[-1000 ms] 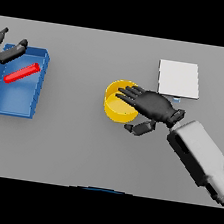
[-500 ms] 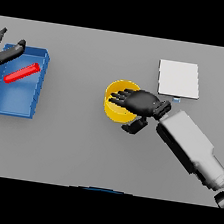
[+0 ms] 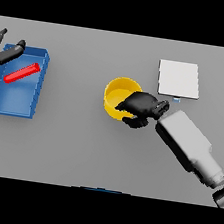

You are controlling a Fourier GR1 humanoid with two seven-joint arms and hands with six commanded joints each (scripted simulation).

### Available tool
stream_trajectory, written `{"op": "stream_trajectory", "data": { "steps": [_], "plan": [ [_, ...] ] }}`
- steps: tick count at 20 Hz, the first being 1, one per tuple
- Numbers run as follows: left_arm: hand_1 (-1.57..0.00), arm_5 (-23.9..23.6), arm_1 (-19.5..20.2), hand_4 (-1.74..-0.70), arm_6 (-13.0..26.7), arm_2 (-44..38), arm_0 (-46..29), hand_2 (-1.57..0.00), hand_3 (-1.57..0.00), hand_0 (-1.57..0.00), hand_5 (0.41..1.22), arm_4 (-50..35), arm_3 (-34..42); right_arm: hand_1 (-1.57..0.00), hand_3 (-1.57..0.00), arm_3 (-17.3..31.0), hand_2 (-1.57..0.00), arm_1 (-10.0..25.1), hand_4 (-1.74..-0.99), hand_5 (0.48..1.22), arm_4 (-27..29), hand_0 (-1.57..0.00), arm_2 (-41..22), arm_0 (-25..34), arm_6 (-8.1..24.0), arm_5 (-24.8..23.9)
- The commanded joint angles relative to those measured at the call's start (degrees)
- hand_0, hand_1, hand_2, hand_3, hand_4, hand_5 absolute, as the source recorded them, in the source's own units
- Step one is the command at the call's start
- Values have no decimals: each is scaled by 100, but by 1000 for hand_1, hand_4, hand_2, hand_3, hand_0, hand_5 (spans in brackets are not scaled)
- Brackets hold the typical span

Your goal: Pick up the red beaker and tilt it to pour out 1 green nut into yellow bowl. Pick up the yellow bowl and place it on the metallic measuring scale.

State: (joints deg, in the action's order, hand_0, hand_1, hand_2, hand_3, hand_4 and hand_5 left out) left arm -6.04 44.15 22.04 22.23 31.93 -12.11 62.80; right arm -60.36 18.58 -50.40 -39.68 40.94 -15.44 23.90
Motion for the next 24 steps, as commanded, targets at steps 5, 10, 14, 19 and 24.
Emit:
{"op": "stream_trajectory", "data": {
  "steps": [5, 10, 14, 19, 24],
  "plan": [
    [1, -15, 9, -784, 34, 0, 28, 1, 1, 1, 712, 21, -21, -1266, -1027, -113, -1187, 94, -1637, 1152, 88, -1278, -44, 8, -2, 130],
    [1, -12, -5, -786, -24, -6, -1, 1, 1, 1, 707, -3, 10, -1471, -1185, -234, -1353, 153, -1707, 1198, 226, -1475, -6, 23, 153, 326],
    [1, -6, 9, -775, 31, 29, 54, 1, 1, 1, 706, 52, -1, -1530, -1173, -488, -1440, 302, -1727, 1212, 373, -1532, 133, 161, 209, 513],
    [1, -95, -5, -780, -13, 26, -64, 1, 1, 1, 702, 31, 126, -1558, -1204, -1164, -1451, 680, -1736, 1218, 566, -1558, 365, 123, 584, 899],
    [1, 73, -25, -799, -19, -50, 118, 1, 1, 1, 704, -75, -27, -1567, -1179, -1495, -1507, 796, -1739, 1219, 582, -1567, 474, 87, 891, 967]
  ]
}}
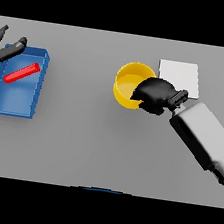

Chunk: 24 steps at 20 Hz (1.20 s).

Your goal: Pick up the red beaker and tilt it to pour out 1 green nut into yellow bowl. Pick up the yellow bowl and place it on the metallic measuring scale.

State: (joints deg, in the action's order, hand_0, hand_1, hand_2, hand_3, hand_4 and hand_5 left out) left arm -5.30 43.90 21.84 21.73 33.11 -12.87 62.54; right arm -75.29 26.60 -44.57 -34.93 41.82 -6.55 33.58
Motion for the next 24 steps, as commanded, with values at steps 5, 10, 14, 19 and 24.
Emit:
{"op": "stream_trajectory", "data": {
  "steps": [5, 10, 14, 19, 24],
  "plan": [
    [1, 11, 4, -826, 26, -74, -58, 1, 1, 1, 723, -105, -7, -1570, -1174, 316, -1504, 177, -1741, 1220, 20, -1550, 389, 276, 135, -234],
    [1, -104, 57, -844, 186, -38, -175, 1, 1, 1, 739, -122, 317, -1571, -1153, 1098, -1542, 369, -1741, 1221, -127, -1564, 647, 498, 8, -810],
    [1, -164, 141, -852, 372, -70, -223, 1, 1, 1, 760, -146, 433, -1571, -1154, 1824, -1553, 412, -1741, 1221, -200, -1568, 809, 667, -130, -1233],
    [1, -232, 149, -865, 600, -22, -286, 1, 1, 1, 779, -169, 648, -1571, -1181, 2807, -1500, 318, -1741, 1221, -229, -1570, 956, 732, -268, -1641],
    [1, -230, 68, -858, 658, 46, -190, 1, 1, 1, 804, -75, 472, -1571, -1342, 3557, -1398, 189, -1741, 1221, -266, -1571, 1043, 913, -500, -1884]
  ]
}}
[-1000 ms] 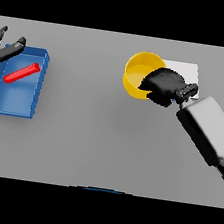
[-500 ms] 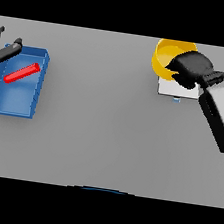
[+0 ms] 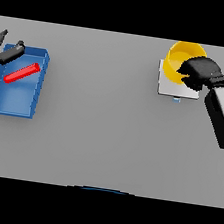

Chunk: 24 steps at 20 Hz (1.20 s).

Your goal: Pick up the red beaker and tilt it to pour out 1 green nut into yellow bowl. Pick up the yellow bowl and place it on the metallic measuring scale.

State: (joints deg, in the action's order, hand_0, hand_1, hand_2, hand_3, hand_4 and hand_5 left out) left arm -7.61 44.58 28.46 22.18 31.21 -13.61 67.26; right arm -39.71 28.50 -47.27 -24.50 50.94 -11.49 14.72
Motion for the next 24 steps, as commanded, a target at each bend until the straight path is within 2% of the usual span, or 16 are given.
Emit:
{"op": "stream_trajectory", "data": {
  "steps": [1, 4, 6, 8, 9, 10, 11, 13, 14, 16, 18, 21, 24],
  "plan": [
    [1, -3, -4, -859, -17, -13, -11, 1, 1, 1, 807, -18, 8, -1571, -1361, 51, -1390, -37, -1741, 1221, 9, -1571, 7, -14, 45, 18],
    [1, 1, 19, -851, -18, -17, -50, 1, 1, 1, 802, -26, 32, -1571, -1392, 360, -1380, -127, -1741, 1221, -42, -1571, 29, 29, -13, -143],
    [1, 39, 37, -847, -36, -36, -5, 1, 1, 1, 796, -46, 38, -1571, -1417, 432, -1380, -176, -1741, 1221, -78, -1571, 15, 35, 60, -128],
    [1, 73, 26, -844, -51, -47, 22, 1, 1, 1, 783, -47, -58, -1571, -1448, 519, -1374, -138, -1741, 1221, -74, -1571, 31, 62, -92, -110],
    [1, 60, 45, -842, -12, -36, 20, 1, 1, 1, 780, -40, 5, -1571, -1376, 514, -1404, -148, -1741, 1221, -86, -1571, 30, 88, -19, -82],
    [1, 93, 73, -838, -3, -34, -7, 1, 1, 1, 779, -48, 8, -1496, -1249, 497, -1437, -124, -1741, 1221, -64, -1565, 48, 42, -82, -69],
    [1, 108, 67, -836, 23, -52, 51, 1, 1, 1, 775, -51, -49, -1428, -1110, 521, -1343, -145, -1682, 1221, -91, -1558, 55, 39, 3, -56],
    [1, 117, 41, -836, -42, -48, 34, 1, 1, 1, 774, -70, -25, -1125, -816, 522, -1007, -186, -1592, 1074, 14, -1335, 139, 61, 81, 50],
    [1, 109, 55, -834, 9, -23, 25, 1, 1, 1, 771, -59, 39, -958, -688, 538, -848, -210, -1559, 1014, 76, -1147, 182, 38, 71, 104],
    [1, 73, 21, -839, -19, -37, -13, 1, 1, 1, 764, -81, 36, -673, -476, 557, -579, -207, -1513, 923, 181, -757, 271, 53, 93, 223],
    [1, 97, 29, -837, -41, -40, -11, 1, 1, 1, 760, -83, 16, -459, -318, 585, -376, -239, -1485, 863, 206, -484, 296, 100, 188, 303],
    [1, 83, 43, -834, -23, -38, 17, 1, 1, 1, 750, -71, 48, -243, -164, 663, -192, -251, -1448, 824, 125, -247, 216, 133, 145, 321],
    [1, 39, 12, -835, -9, -17, -5, 1, 1, 1, 755, -38, 30, -124, -84, 648, -98, -201, -1409, 804, 66, -126, 138, 110, 141, 421]
  ]
}}
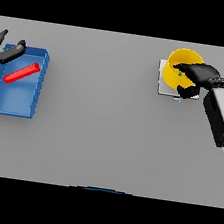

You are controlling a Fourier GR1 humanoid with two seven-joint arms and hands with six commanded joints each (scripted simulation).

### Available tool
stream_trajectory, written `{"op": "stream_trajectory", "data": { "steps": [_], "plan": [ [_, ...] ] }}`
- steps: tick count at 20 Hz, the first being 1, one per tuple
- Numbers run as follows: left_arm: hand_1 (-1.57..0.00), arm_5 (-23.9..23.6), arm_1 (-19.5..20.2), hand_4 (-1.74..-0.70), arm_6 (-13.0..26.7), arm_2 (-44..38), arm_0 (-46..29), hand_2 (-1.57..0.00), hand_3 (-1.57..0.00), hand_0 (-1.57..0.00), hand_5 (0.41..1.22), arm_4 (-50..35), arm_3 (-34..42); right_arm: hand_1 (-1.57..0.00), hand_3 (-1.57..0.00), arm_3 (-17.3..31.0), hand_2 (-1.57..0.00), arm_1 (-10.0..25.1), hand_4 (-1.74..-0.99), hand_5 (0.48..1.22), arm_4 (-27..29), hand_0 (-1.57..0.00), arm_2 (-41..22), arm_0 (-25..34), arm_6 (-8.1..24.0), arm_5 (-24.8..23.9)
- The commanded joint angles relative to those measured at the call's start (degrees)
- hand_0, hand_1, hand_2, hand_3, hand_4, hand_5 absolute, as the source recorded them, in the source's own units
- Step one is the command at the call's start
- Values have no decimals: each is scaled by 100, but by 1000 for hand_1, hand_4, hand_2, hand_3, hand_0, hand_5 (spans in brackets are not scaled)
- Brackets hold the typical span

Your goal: Pick up the red beaker and tilt it to pour out 1 green nut into yellow bowl. Pick up the yellow bowl and place it on the metallic measuring scale.

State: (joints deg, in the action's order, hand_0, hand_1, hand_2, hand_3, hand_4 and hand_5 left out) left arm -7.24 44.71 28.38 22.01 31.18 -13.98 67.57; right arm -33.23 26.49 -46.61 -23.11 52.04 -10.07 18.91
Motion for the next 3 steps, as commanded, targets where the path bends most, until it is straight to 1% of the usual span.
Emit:
{"op": "stream_trajectory", "data": {
  "steps": [1, 2, 3],
  "plan": [
    [1, 8, 25, -834, 47, -4, 17, 1, 1, 1, 759, 5, -8, -99, -67, -17, -78, 5, -1401, 798, -11, -101, -17, -15, 51, 43],
    [1, -15, 43, -833, 6, -16, -14, 1, 1, 1, 760, -4, 57, -79, -53, 3, -62, 8, -1395, 787, -20, -80, -12, -5, 70, 19],
    [1, -19, 41, -833, 3, -17, 1, 1, 1, 1, 760, -7, 75, -63, -42, -79, -50, -15, -1390, 779, 8, -64, -12, -26, 82, 58]
  ]
}}
